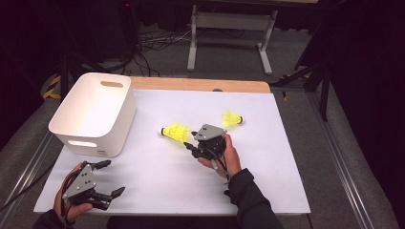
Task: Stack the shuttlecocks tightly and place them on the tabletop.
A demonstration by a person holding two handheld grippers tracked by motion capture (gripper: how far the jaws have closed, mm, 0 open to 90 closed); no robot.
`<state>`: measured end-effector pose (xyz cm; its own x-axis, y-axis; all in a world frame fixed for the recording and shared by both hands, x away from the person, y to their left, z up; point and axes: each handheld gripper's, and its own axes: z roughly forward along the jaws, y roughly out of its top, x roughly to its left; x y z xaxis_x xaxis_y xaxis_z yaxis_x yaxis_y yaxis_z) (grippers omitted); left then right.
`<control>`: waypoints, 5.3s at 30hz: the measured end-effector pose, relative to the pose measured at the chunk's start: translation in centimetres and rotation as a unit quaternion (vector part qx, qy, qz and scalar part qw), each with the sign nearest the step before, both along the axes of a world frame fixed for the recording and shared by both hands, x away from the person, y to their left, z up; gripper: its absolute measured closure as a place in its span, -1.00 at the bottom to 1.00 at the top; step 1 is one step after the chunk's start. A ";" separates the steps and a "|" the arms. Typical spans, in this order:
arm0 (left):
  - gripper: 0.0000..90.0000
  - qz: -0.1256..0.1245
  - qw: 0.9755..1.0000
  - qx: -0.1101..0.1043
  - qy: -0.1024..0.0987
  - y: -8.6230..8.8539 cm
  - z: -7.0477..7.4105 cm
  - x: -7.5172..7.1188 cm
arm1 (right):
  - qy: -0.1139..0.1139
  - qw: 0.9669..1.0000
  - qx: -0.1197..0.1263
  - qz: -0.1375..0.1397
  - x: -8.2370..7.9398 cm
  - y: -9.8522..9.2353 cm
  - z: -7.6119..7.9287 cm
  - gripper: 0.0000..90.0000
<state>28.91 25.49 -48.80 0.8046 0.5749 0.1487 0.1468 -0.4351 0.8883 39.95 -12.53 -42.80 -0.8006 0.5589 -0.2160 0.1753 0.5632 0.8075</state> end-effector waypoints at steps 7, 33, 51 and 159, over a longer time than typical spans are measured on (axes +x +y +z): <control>-0.92 0.001 1.000 0.001 0.000 0.0 0.0 0.0 | -0.002 1.000 -0.003 -0.001 -0.3 -0.3 -0.2 0.13; -0.92 0.000 1.000 0.002 0.002 0.0 -0.1 0.1 | -0.049 0.998 -0.024 -0.012 -2.5 -2.2 0.8 -0.37; -0.93 0.000 1.000 0.010 -0.002 0.0 0.0 -0.1 | -0.077 0.996 -0.028 -0.017 -4.3 -3.2 0.5 -0.49; -0.92 0.000 1.000 0.017 -0.004 -0.6 -0.2 0.1 | -0.094 0.981 -0.011 -0.167 -6.6 -11.9 -2.7 -0.77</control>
<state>29.01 24.91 -49.00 0.8028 0.5701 0.1744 0.1402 -0.4648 0.8742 33.31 -24.41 -45.45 -0.5190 0.7762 -0.3579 0.2020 0.5182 0.8310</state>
